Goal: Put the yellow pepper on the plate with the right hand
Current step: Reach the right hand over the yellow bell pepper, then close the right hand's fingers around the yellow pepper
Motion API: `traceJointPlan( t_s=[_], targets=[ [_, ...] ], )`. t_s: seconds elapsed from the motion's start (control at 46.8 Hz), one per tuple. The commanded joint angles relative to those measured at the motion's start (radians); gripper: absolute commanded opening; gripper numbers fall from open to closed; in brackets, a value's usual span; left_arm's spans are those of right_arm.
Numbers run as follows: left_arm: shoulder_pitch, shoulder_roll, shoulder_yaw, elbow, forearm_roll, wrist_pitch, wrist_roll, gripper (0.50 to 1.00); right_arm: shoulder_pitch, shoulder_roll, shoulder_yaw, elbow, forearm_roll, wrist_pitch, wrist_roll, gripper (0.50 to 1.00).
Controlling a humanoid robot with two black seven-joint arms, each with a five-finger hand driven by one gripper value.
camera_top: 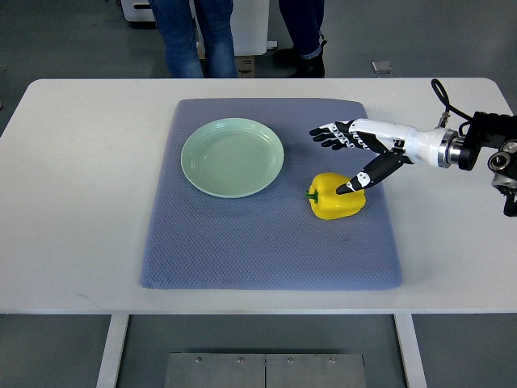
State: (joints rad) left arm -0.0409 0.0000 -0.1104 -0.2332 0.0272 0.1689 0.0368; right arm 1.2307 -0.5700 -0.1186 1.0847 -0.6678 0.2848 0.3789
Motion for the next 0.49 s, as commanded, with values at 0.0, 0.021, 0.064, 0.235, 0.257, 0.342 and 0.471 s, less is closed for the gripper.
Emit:
traceJointPlan(
  t_s=[0.0,0.021,0.064,0.235,0.257,0.342,0.471],
  targets=[
    [0.000,0.000,0.000,0.000,0.000,0.000,0.000,1.000,0.009,0.007,-0.026,0.000,-0.006,-0.003,0.000,0.912],
    [0.001,0.000,0.000,0.000,0.000,0.000,0.000,1.000,0.013,0.012,-0.033,0.000,-0.006,-0.006,0.000,0.910],
    [0.000,0.000,0.000,0.000,0.000,0.000,0.000,1.000,0.021,0.024,-0.050,0.000,-0.007,-0.010,0.000,0.903],
    [0.000,0.000,0.000,0.000,0.000,0.000,0.000,1.000,0.032,0.050,-0.113,-0.003,-0.009,-0.075,-0.002,0.899],
    [0.000,0.000,0.000,0.000,0.000,0.000,0.000,1.000,0.032,0.053,-0.119,-0.003,-0.009,-0.082,-0.002,0.899],
    [0.000,0.000,0.000,0.000,0.000,0.000,0.000,1.000,0.032,0.064,-0.133,-0.005,-0.009,-0.102,-0.003,0.897],
    [0.000,0.000,0.000,0.000,0.000,0.000,0.000,1.000,0.032,0.070,-0.147,-0.008,-0.012,-0.105,-0.003,0.897]
  ],
)
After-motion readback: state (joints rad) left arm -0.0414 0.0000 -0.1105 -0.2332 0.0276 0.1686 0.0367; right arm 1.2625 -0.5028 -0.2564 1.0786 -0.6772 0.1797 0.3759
